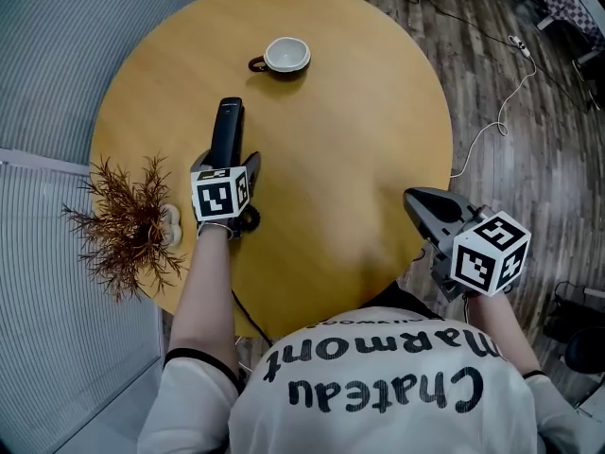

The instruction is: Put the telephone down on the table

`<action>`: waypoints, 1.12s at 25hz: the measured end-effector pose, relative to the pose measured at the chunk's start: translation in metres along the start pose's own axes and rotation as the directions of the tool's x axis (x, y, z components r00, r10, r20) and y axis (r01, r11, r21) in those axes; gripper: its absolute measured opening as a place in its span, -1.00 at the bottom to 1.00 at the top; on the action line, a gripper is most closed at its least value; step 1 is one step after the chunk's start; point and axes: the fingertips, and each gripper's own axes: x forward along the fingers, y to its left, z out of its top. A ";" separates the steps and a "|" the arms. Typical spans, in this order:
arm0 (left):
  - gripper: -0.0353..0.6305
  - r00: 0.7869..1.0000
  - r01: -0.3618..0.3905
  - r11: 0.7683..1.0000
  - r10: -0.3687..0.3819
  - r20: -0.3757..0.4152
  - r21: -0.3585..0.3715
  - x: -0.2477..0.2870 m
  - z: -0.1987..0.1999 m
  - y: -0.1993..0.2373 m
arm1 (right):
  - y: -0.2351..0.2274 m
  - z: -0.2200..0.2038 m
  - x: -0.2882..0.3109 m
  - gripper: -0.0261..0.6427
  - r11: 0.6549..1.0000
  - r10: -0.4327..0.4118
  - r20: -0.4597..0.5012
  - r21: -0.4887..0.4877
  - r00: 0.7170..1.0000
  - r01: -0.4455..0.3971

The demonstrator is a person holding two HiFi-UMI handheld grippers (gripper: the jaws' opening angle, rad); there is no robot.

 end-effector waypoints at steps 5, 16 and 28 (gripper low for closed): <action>0.40 1.000 0.022 1.000 -0.022 -0.003 0.014 0.000 0.000 -0.007 | 0.004 0.001 0.003 -0.88 0.998 0.043 -0.018 -0.037 0.999 -0.043; 0.75 0.991 -0.135 0.989 0.133 0.033 0.061 -0.016 -0.002 -0.002 | -0.034 -0.010 -0.041 -0.88 0.998 0.039 -0.007 -0.046 0.999 -0.039; 0.03 0.902 -0.328 0.944 0.325 0.285 -0.037 -0.102 0.031 -0.028 | -0.047 -0.005 -0.089 -0.88 0.990 0.108 0.046 -0.100 0.993 -0.103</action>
